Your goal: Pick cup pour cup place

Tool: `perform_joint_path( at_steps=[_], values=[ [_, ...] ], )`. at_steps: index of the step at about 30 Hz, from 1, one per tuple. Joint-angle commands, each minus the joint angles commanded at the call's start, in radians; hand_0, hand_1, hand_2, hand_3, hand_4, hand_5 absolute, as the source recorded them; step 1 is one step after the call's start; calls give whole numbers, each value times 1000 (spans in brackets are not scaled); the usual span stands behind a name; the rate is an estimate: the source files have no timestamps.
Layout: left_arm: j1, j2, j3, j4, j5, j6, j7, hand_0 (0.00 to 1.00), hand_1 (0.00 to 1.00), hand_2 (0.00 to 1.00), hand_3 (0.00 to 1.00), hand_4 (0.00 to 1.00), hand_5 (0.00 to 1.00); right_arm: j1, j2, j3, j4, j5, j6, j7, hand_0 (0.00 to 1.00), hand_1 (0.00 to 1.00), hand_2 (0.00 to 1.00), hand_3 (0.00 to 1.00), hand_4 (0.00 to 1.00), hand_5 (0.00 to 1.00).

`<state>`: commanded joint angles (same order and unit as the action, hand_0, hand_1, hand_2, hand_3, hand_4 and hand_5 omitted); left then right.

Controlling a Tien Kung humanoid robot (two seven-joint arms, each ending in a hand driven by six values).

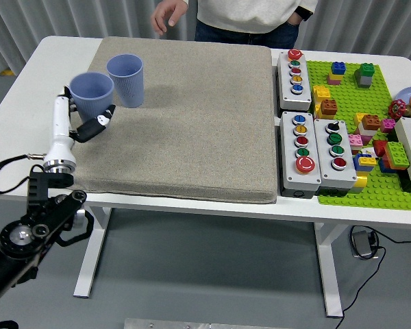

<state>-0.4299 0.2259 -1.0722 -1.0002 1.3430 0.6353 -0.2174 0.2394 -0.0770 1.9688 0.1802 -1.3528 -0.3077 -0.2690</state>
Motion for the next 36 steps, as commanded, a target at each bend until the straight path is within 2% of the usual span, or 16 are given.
perform_joint_path(
  at_steps=[7,11,14,19,27,32,36],
  values=[
    [-51,78,9,-19,111,-73,83,443,497,520,537,714,74,0,-4,-1,0,3,-1,0,671,593,551,569,2,60],
    [-69,103,24,-19,147,-109,116,444,498,517,532,713,72,0,-6,-4,1,7,-2,-1,671,593,550,569,2,60],
    [-74,111,30,-19,172,-118,130,444,498,517,532,713,72,0,-6,-6,1,10,-2,-1,671,593,550,569,2,60],
    [-122,141,77,6,267,-190,189,445,497,515,531,713,74,-1,-7,-9,2,13,-4,-4,671,593,551,569,2,59],
    [-158,167,100,29,322,-219,212,444,495,515,534,712,75,1,-8,-13,1,21,-5,-2,671,593,551,569,2,58],
    [-200,191,116,33,490,-268,257,446,495,515,534,709,77,7,-10,-13,1,24,-5,-1,671,593,551,569,2,58],
    [-225,206,134,36,534,-290,268,447,495,515,534,709,77,10,-12,-16,0,27,-6,0,671,593,551,570,2,59]
  ],
)
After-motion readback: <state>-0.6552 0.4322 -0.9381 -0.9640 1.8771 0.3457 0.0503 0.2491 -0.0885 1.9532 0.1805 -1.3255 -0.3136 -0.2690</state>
